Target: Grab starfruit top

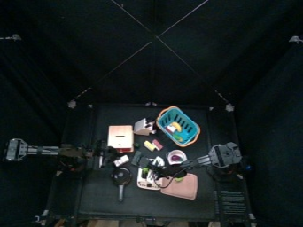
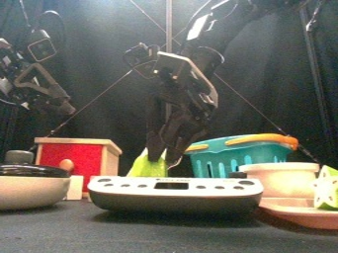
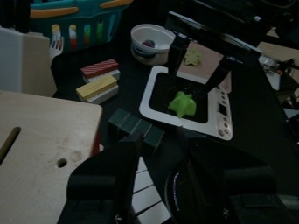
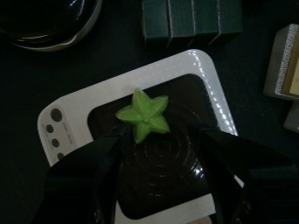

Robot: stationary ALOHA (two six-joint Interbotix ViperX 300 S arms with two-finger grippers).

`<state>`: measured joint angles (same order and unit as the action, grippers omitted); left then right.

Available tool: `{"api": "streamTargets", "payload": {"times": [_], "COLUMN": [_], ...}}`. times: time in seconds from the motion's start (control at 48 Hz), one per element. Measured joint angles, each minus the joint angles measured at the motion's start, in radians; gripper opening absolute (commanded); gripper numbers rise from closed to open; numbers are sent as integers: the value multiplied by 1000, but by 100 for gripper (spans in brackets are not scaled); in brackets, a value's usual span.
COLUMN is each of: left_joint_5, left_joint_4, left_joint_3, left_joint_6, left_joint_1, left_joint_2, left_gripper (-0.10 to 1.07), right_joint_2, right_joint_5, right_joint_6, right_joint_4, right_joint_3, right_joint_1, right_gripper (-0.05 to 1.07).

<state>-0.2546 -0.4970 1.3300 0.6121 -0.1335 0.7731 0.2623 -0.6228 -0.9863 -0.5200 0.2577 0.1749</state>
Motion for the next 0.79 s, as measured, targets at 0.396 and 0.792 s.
{"api": "streamTargets", "payload": {"times": [0.396, 0.792], "left_joint_5": [0, 0], "left_joint_4": [0, 0], "left_joint_3": [2, 0], "left_joint_6": [0, 0], "left_joint_1": [-2, -3], "left_joint_2": [0, 2], "left_gripper": [78, 78], "right_joint_2": [-103, -235], "right_joint_5": [-202, -331], "right_joint_6": [3, -8], "right_joint_4": [11, 144], "right_joint_3": [44, 227], "right_joint_1": [74, 288], "right_gripper": [89, 89]}}
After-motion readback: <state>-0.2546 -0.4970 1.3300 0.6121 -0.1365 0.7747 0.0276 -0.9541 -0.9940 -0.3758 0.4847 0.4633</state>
